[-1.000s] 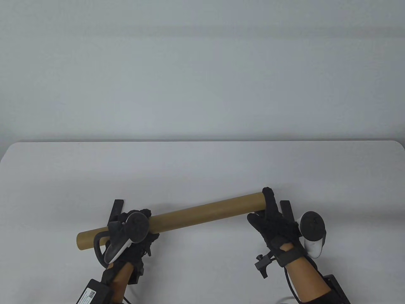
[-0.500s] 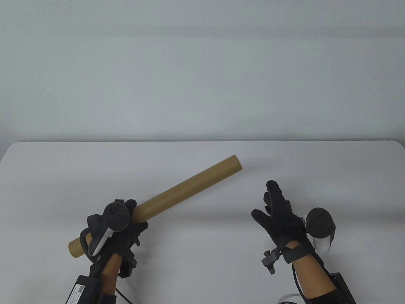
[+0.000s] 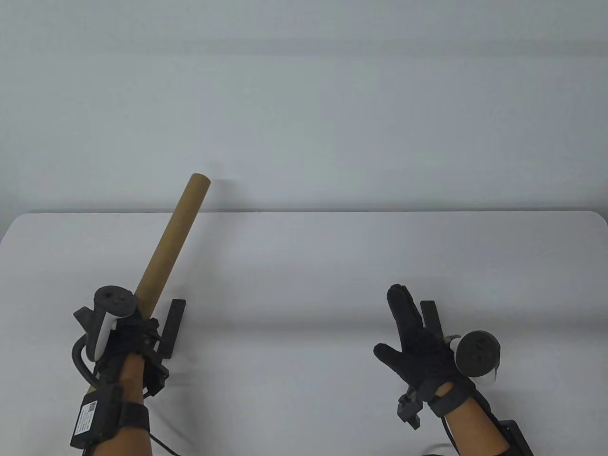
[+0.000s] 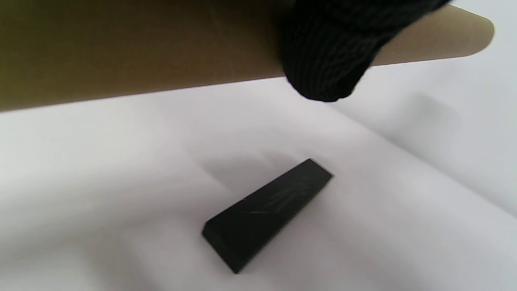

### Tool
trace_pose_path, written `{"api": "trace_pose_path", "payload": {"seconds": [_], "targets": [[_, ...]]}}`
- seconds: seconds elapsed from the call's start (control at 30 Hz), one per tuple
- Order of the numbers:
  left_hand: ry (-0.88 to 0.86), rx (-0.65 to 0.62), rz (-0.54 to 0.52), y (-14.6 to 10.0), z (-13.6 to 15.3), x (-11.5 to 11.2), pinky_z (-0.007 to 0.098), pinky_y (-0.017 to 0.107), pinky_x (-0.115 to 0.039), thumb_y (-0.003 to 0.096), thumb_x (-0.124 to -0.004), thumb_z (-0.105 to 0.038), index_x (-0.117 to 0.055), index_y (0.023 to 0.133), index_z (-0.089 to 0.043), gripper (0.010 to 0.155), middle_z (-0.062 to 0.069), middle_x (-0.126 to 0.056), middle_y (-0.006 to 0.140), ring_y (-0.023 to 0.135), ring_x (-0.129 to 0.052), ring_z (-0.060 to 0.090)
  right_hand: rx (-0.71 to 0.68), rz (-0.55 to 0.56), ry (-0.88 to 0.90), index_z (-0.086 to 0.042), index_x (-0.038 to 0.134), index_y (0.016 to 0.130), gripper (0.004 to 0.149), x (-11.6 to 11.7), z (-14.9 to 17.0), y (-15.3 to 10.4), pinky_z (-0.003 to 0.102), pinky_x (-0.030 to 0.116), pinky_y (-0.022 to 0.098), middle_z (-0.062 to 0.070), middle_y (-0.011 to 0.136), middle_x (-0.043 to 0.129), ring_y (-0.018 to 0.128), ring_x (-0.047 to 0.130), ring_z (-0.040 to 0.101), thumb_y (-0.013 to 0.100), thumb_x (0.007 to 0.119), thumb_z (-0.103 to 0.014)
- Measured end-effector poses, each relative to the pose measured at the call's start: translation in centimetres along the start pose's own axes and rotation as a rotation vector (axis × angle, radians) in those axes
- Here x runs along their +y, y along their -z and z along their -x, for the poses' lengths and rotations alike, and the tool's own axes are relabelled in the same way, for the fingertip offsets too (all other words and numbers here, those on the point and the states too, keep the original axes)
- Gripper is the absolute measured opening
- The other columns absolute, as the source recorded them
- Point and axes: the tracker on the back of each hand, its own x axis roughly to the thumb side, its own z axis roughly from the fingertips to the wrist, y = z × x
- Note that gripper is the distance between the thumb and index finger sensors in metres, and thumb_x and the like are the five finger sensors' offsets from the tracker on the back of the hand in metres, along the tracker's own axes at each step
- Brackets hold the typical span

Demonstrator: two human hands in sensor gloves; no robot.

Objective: Roll up map and store in mailing tube

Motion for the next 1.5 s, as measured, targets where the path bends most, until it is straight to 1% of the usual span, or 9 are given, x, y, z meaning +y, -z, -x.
{"api": "trace_pose_path", "payload": {"seconds": [0.17, 0.5, 0.63, 0.8, 0.9, 1.0, 1.1, 1.17, 1.5], "targets": [[0.012, 0.123, 0.015, 2.3, 1.9, -0.9, 0.052, 0.076, -0.066, 0.0467, -0.086, -0.042, -0.029, 0.108, -0.033, 0.084, 0.006, -0.057, 0.109, 0.094, -0.079, 0.035, 0.046, -0.040, 0.046, -0.009, 0.015, 0.113, 0.094, 0.8, 1.4, -0.3, 0.072, 0.027, 0.061, 0.026, 0.113, 0.010, 0.097, 0.016, 0.063, 0.058, 0.072, -0.060], [0.081, 0.175, 0.026, 4.3, 2.7, -3.2, 0.050, 0.076, -0.066, 0.0471, -0.086, -0.041, -0.029, 0.107, -0.033, 0.083, 0.007, -0.057, 0.109, 0.095, -0.079, 0.035, 0.091, -0.064, 0.060, -0.008, 0.015, 0.113, 0.095, 1.5, 2.4, -0.4, 0.071, 0.027, 0.061, 0.027, 0.113, 0.010, 0.097, 0.017, 0.063, 0.058, 0.072, -0.060], [0.135, 0.183, 0.013, 4.4, 2.6, -3.7, 0.050, 0.077, -0.066, 0.0469, -0.086, -0.041, -0.031, 0.107, -0.033, 0.082, 0.007, -0.057, 0.109, 0.095, -0.079, 0.033, 0.087, -0.071, 0.057, -0.008, 0.016, 0.113, 0.095, 1.6, 2.4, -0.5, 0.071, 0.028, 0.061, 0.027, 0.112, 0.011, 0.096, 0.018, 0.064, 0.058, 0.072, -0.060], [0.148, 0.183, -0.001, 4.4, 2.5, -4.0, 0.048, 0.076, -0.068, 0.0462, -0.088, -0.043, -0.032, 0.107, -0.031, 0.083, 0.009, -0.059, 0.108, 0.094, -0.079, 0.033, 0.086, -0.072, 0.062, -0.007, 0.016, 0.113, 0.094, 1.6, 2.5, -0.5, 0.071, 0.028, 0.061, 0.027, 0.112, 0.011, 0.096, 0.019, 0.064, 0.059, 0.072, -0.059], [0.178, 0.187, -0.031, 4.3, 2.5, -4.3, 0.045, 0.076, -0.070, 0.0449, -0.089, -0.045, -0.035, 0.107, -0.032, 0.084, 0.006, -0.061, 0.107, 0.093, -0.080, 0.032, 0.089, -0.069, 0.068, -0.007, 0.017, 0.113, 0.094, 1.6, 2.5, -0.5, 0.071, 0.029, 0.061, 0.028, 0.112, 0.012, 0.096, 0.019, 0.064, 0.058, 0.072, -0.059], [0.206, 0.201, -0.029, 4.3, 2.4, -4.4, 0.044, 0.076, -0.069, 0.0444, -0.089, -0.048, -0.034, 0.107, -0.032, 0.085, 0.005, -0.061, 0.108, 0.094, -0.079, 0.029, 0.089, -0.077, 0.065, -0.007, 0.017, 0.113, 0.094, 1.7, 2.5, -0.5, 0.071, 0.029, 0.061, 0.028, 0.112, 0.013, 0.096, 0.020, 0.064, 0.058, 0.072, -0.060], [0.271, 0.250, -0.006, 4.2, 2.3, -4.6, 0.048, 0.076, -0.065, 0.0420, -0.089, -0.057, -0.029, 0.107, -0.034, 0.091, 0.002, -0.062, 0.108, 0.098, -0.076, 0.027, 0.088, -0.080, 0.068, -0.007, 0.017, 0.113, 0.094, 1.8, 2.5, -0.5, 0.071, 0.029, 0.061, 0.028, 0.112, 0.013, 0.096, 0.020, 0.065, 0.058, 0.072, -0.060], [0.302, 0.261, 0.027, 4.2, 2.2, -4.6, 0.050, 0.078, -0.062, 0.0428, -0.085, -0.062, -0.024, 0.107, -0.034, 0.093, 0.002, -0.059, 0.110, 0.102, -0.072, 0.027, 0.086, -0.079, 0.065, -0.007, 0.017, 0.113, 0.094, 1.8, 2.5, -0.5, 0.071, 0.030, 0.061, 0.029, 0.112, 0.013, 0.096, 0.021, 0.065, 0.058, 0.073, -0.060], [0.276, 0.255, 0.031, 4.3, 2.3, -4.7, 0.051, 0.079, -0.058, 0.0422, -0.086, -0.062, -0.021, 0.107, -0.035, 0.095, 0.003, -0.055, 0.111, 0.103, -0.069, 0.029, 0.087, -0.073, 0.069, -0.007, 0.017, 0.113, 0.094, 1.8, 2.5, -0.5, 0.071, 0.030, 0.061, 0.029, 0.112, 0.014, 0.096, 0.022, 0.065, 0.058, 0.073, -0.059]]}}
